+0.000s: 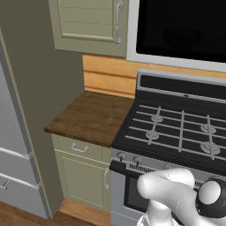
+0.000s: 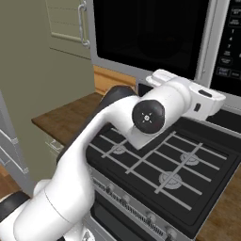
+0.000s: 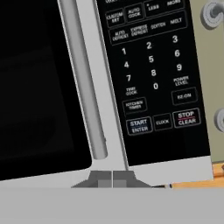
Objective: Pick the squash from the sink and place it in the bowl. Then pick the bowl and place it in the microwave. Then close the microwave door and press the start button.
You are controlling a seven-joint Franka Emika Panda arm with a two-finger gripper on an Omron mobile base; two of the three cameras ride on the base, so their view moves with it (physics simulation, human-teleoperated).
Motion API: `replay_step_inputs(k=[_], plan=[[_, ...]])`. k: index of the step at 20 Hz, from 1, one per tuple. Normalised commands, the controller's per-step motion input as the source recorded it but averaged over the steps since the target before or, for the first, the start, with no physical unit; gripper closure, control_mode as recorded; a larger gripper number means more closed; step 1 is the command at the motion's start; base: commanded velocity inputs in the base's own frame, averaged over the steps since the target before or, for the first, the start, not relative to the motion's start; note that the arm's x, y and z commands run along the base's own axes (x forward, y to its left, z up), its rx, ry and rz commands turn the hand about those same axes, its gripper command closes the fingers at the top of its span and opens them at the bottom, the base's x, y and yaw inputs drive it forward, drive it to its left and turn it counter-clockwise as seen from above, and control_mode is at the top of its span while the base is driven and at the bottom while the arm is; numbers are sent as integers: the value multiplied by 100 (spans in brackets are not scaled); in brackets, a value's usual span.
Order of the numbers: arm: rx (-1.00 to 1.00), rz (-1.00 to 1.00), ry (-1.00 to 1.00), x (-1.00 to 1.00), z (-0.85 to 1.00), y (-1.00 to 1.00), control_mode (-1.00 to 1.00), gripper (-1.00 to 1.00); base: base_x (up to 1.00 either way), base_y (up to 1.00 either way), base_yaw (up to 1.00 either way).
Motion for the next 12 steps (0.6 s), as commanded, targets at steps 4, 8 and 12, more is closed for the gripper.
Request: replay_step_inputs(k=[4, 8, 12], plan=[[5, 2, -4, 0, 13, -40, -100, 100, 0, 0, 0], [2, 2, -4, 1, 10, -37, -100, 100, 0, 0, 0], [1, 0, 0, 11, 0, -13, -100, 100, 0, 0, 0]])
